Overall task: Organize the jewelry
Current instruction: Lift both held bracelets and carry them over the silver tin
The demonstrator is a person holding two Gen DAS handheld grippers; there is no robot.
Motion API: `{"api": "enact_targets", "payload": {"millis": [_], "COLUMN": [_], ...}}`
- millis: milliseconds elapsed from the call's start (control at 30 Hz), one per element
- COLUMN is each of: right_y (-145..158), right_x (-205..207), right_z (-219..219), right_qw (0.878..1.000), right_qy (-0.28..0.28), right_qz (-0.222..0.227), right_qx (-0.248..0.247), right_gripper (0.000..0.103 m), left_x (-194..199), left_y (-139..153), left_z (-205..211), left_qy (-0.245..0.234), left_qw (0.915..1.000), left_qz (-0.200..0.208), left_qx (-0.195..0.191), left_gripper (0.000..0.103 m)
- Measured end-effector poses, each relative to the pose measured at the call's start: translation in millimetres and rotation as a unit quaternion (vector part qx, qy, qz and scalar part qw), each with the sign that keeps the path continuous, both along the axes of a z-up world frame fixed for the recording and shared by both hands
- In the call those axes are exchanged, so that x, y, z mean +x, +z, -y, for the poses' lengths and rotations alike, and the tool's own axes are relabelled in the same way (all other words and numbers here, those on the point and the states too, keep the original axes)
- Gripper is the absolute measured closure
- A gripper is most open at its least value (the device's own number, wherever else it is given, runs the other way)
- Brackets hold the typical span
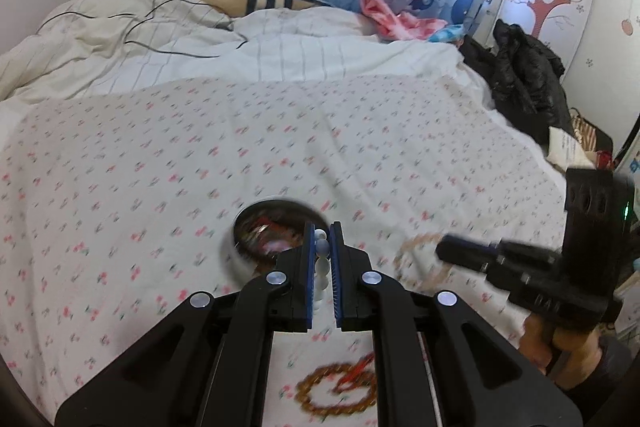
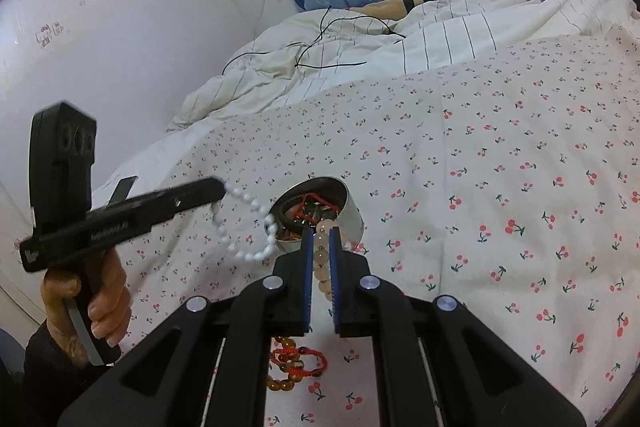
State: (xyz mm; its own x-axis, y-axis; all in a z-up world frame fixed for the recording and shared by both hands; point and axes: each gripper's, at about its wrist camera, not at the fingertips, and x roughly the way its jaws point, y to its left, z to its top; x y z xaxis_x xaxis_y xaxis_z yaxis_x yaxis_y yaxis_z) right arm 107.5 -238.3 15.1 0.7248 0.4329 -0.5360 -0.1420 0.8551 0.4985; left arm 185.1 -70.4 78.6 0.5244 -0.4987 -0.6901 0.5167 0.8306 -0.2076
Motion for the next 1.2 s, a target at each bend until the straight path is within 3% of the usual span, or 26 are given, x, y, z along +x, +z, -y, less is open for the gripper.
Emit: {"api": "enact_targets", "payload": {"millis": [300,633,800,1000,1200], "right_y": [-3.7,-7.7,-9.4,-8.2,-5.0], "right_x": [12.2,16.8,15.3,14.9,16.3], "right_z": [6.9,7.2,9.4,7.9,7.6], "right_qw": [1.000,1.000,0.999,0.999,0.999], "right_qy": [0.006,0.009,0.008,0.011,0.013], "right_qz": [-0.007,-0.012,-0.014,-0.013,-0.011], "right_qx": [0.010,0.019,0.028,0.029,0.040], "right_gripper": [0.095,0.095,0.095,0.095,0.094], "left_x": [18.9,22.0,31.2,45.0,48.6], "left_y": [-13.5,-9.1,-19.8,-48.0,-51.6], "left_z": [13.4,14.9,13.4,13.6,7.7], "left_qy": [0.004,0.007,0.015,0.050,0.074], "left_qw": [0.9999,0.9998,0.9993,0.9968,0.9938], "left_qz": [-0.015,-0.003,-0.022,-0.055,-0.054], "left_qx": [-0.006,-0.019,-0.026,0.031,0.062], "left_gripper": [0.096,0.096,0.096,0.096,0.093]}}
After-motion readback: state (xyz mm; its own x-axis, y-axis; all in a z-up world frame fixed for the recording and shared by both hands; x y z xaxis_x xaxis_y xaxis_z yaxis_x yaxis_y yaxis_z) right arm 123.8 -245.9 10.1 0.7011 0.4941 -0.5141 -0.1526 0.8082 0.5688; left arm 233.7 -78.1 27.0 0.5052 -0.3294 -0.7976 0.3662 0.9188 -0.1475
